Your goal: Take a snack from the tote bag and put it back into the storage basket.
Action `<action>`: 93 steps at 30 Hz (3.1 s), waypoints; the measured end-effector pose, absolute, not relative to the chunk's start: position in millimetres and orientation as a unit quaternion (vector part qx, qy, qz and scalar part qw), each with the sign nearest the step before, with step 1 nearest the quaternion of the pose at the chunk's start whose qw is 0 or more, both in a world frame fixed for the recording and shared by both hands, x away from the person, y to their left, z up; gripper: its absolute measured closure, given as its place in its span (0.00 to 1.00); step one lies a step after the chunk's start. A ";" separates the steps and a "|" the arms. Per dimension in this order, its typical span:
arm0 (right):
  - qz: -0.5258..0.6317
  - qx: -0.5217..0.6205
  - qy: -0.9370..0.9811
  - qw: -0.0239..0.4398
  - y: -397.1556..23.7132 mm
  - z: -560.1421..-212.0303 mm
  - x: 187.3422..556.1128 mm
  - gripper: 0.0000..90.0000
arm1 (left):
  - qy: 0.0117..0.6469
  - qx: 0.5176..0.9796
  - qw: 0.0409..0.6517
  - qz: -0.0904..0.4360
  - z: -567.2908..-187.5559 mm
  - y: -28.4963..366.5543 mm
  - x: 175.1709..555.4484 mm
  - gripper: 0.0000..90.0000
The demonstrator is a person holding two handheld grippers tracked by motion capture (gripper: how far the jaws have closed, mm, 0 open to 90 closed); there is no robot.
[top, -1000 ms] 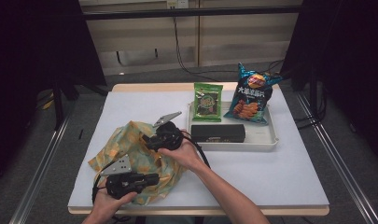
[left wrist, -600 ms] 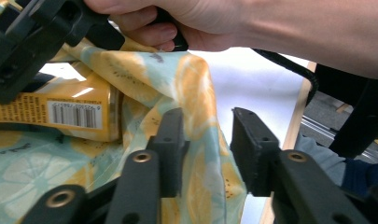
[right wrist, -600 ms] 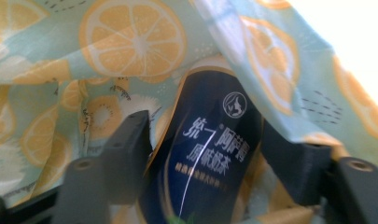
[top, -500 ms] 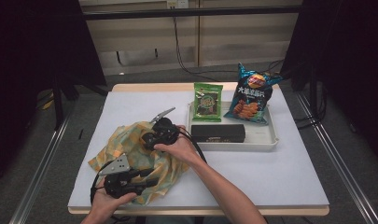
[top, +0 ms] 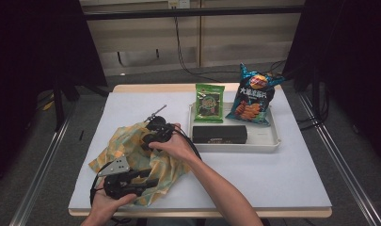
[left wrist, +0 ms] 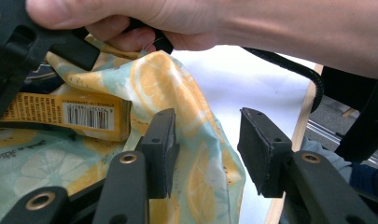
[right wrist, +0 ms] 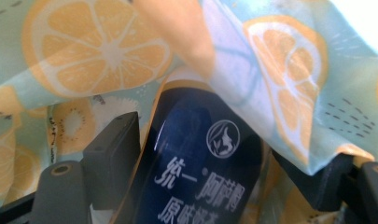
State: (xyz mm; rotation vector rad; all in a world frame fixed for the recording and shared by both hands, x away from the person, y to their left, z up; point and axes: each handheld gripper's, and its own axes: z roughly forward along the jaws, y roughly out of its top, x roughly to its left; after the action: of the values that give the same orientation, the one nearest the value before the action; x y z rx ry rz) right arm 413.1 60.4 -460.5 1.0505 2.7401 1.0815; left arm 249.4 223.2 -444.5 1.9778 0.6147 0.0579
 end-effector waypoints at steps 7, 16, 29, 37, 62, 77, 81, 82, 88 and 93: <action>0.313 0.340 0.887 0.016 71.5 -459.2 415.1 0.27 | 0.255 0.823 0.507 0.024 -444.7 222.5 249.5 0.62; 0.323 0.341 0.883 0.006 69.9 -457.7 407.7 0.33 | 0.262 0.820 0.508 0.031 -444.5 226.7 251.2 0.61; 0.397 0.308 0.865 -0.002 46.2 -441.4 391.2 0.34 | 0.267 0.816 0.511 0.035 -443.8 228.1 251.1 0.60; 0.455 0.302 0.838 0.008 22.7 -430.4 381.1 0.34 | 0.268 0.817 0.509 0.038 -443.7 228.6 251.5 0.59; 0.524 0.235 0.818 0.043 -17.4 -424.9 331.0 0.34 | 0.244 0.817 0.523 0.027 -442.2 224.6 246.1 0.67; 0.527 0.218 0.821 0.040 -14.1 -430.5 326.1 0.27 | 0.241 0.818 0.522 0.021 -442.6 223.6 244.4 0.69; 0.533 0.205 0.820 0.036 -14.6 -432.2 329.3 0.27 | 0.240 0.820 0.519 0.024 -442.6 224.2 245.0 0.69; 0.534 0.202 0.820 0.033 -14.3 -433.0 330.2 0.27 | 0.242 0.820 0.518 0.026 -442.7 224.1 245.0 0.68; 0.534 0.191 0.823 0.032 -11.3 -435.2 333.4 0.31 | 0.241 0.822 0.515 0.026 -443.3 223.0 245.3 0.65; 0.536 0.170 0.826 0.032 -8.5 -434.3 334.5 0.33 | 0.242 0.821 0.516 0.025 -443.5 223.0 245.1 0.65</action>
State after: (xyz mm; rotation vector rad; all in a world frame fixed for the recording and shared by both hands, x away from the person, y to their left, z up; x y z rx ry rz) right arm 334.5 -8.5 -434.3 0.5242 2.5438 1.6502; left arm 245.1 223.0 -443.5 1.9732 0.5814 0.0603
